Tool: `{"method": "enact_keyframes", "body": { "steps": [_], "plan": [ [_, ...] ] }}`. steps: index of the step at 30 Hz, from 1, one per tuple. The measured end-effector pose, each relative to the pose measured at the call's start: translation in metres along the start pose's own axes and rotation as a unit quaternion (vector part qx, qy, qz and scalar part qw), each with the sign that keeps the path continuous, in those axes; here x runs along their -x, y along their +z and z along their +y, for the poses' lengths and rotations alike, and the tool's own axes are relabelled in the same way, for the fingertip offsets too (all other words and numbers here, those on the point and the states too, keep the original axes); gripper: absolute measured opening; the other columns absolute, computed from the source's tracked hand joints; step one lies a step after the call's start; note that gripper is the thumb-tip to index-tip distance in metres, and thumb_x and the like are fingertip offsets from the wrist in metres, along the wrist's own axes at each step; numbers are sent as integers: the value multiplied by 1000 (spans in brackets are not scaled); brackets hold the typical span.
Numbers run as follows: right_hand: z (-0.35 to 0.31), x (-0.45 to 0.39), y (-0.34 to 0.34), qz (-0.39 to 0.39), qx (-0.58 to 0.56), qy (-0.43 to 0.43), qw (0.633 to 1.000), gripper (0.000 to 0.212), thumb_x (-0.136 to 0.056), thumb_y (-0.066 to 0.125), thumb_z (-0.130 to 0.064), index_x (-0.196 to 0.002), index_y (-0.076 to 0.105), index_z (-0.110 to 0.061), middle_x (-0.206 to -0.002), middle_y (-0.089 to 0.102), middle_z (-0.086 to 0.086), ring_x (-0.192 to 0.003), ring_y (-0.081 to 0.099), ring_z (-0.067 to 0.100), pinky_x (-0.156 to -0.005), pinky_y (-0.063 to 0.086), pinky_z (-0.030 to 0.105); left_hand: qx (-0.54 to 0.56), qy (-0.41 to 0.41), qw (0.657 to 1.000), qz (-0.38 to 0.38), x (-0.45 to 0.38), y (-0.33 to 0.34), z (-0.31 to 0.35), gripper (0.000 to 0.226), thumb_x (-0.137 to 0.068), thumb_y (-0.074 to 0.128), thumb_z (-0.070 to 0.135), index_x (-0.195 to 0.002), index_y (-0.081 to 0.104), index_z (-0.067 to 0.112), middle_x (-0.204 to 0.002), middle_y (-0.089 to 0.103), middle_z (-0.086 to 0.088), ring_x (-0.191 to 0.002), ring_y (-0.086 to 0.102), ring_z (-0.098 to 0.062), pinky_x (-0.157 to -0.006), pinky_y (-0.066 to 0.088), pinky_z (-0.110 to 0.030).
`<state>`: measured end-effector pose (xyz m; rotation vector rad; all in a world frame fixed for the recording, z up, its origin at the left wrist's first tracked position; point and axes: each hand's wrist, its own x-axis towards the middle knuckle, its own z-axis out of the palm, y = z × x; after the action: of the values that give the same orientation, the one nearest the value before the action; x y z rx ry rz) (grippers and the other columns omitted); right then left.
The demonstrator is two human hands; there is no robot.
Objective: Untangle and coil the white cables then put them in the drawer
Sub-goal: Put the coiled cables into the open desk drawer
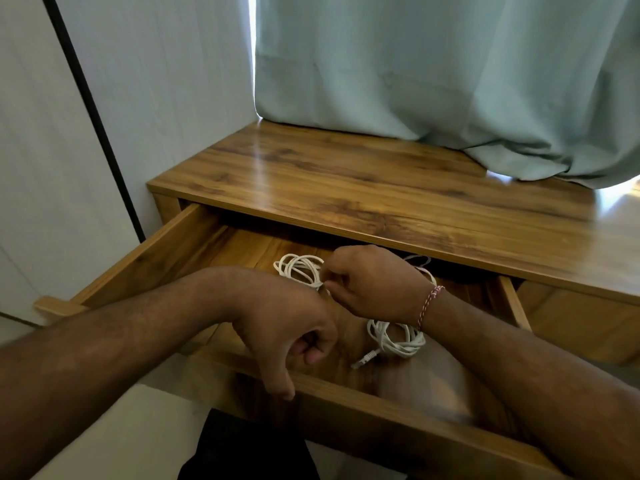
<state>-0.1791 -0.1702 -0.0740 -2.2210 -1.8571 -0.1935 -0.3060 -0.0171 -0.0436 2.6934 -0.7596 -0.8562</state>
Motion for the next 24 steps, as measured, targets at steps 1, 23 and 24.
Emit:
{"method": "enact_keyframes", "body": {
  "steps": [1, 23, 24],
  "plan": [
    [1, 2, -2, -4, -11, 0, 1000, 15, -97, 60, -30, -102, 71, -22, -94, 67, -9, -84, 61, 8, -73, 51, 30, 0, -6, 1000, 15, -3, 2, -3, 35, -72, 89, 46, -91, 62, 36, -84, 64, 12, -76, 61, -10, -69, 59, -42],
    [36, 34, -1, 48, 133, 21, 990, 31, -95, 62, -43, -122, 67, -29, -117, 61, -6, -106, 55, 18, -89, 50, 38, -225, -150, 842, 466, -28, 2, -83, 81, -84, 57, 78, -149, 46, 31, -144, 51, 8, -135, 44, -15, -109, 39, -41],
    [39, 35, 3, 62, 148, 37, 986, 35, -95, 61, -44, -126, 65, -28, -120, 60, -6, -109, 54, 19, -91, 50, 39, -232, -166, 837, 467, -31, 3, -84, 83, -86, 54, 77, -152, 42, 29, -148, 49, 6, -138, 42, -16, -112, 38, -43]
  ]
}}
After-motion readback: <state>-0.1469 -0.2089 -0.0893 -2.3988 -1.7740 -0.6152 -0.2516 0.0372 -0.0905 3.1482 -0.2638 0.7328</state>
